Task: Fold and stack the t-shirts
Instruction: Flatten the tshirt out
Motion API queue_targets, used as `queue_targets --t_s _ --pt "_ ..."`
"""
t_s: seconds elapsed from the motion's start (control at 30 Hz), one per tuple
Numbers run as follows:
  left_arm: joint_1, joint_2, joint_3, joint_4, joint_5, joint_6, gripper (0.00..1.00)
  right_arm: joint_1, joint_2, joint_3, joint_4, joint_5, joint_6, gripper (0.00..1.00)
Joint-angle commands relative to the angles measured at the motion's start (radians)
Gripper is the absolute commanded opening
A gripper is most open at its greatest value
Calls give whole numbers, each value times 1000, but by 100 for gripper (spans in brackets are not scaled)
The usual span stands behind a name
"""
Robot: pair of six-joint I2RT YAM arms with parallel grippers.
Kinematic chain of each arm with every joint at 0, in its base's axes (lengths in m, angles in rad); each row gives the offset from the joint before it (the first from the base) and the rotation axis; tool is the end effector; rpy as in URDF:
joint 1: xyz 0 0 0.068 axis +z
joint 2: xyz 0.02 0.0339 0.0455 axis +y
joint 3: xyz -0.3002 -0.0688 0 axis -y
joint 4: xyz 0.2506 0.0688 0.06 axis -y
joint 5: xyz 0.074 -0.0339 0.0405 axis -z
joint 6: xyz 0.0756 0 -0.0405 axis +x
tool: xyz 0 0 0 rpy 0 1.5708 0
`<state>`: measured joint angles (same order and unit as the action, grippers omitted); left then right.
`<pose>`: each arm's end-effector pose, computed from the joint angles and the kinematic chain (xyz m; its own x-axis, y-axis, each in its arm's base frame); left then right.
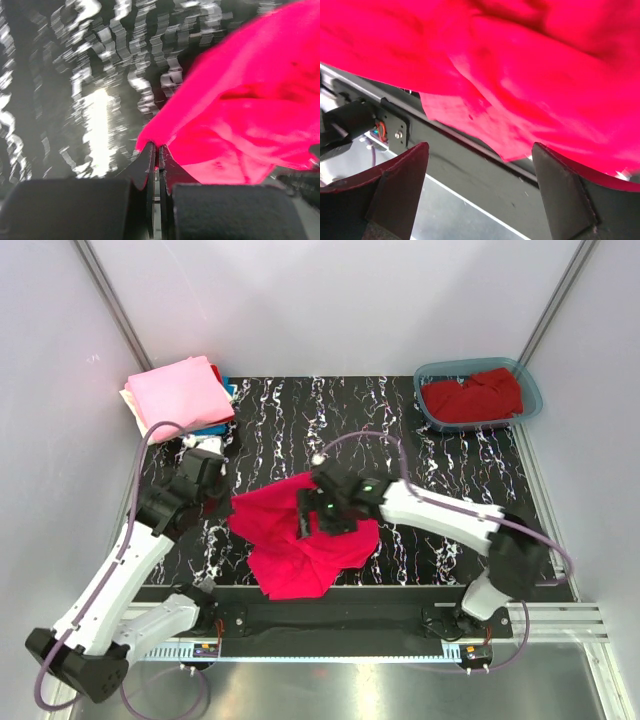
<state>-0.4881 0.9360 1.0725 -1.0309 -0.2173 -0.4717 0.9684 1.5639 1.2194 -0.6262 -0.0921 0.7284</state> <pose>0.1619 -0.0675 0.3335 -0.7675 -0.0949 -0.6340 -0.0112 0.9908 -0.1347 0.1973 0.2992 0.2623 -0.9147 -0.1604 -0.3709 -0.3230 0.8418 0.4326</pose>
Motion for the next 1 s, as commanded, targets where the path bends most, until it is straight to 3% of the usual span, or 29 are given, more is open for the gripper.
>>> queue_targets --t_s 0.0,0.4,0.53,0.8,0.97 --pt "95 -48 -77 54 100 91 0 53 152 153 -6 80 -24 89" --pt "125 -36 -103 123 167 113 0 72 536 563 -133 121 -162 82" --pt "125 -45 -109 132 159 110 0 73 590 598 -145 115 -167 71" --pt "125 -48 -112 140 150 107 0 73 620 578 -142 117 -161 60" --pt "125 -32 -120 150 139 102 0 73 616 565 -144 132 -161 41"
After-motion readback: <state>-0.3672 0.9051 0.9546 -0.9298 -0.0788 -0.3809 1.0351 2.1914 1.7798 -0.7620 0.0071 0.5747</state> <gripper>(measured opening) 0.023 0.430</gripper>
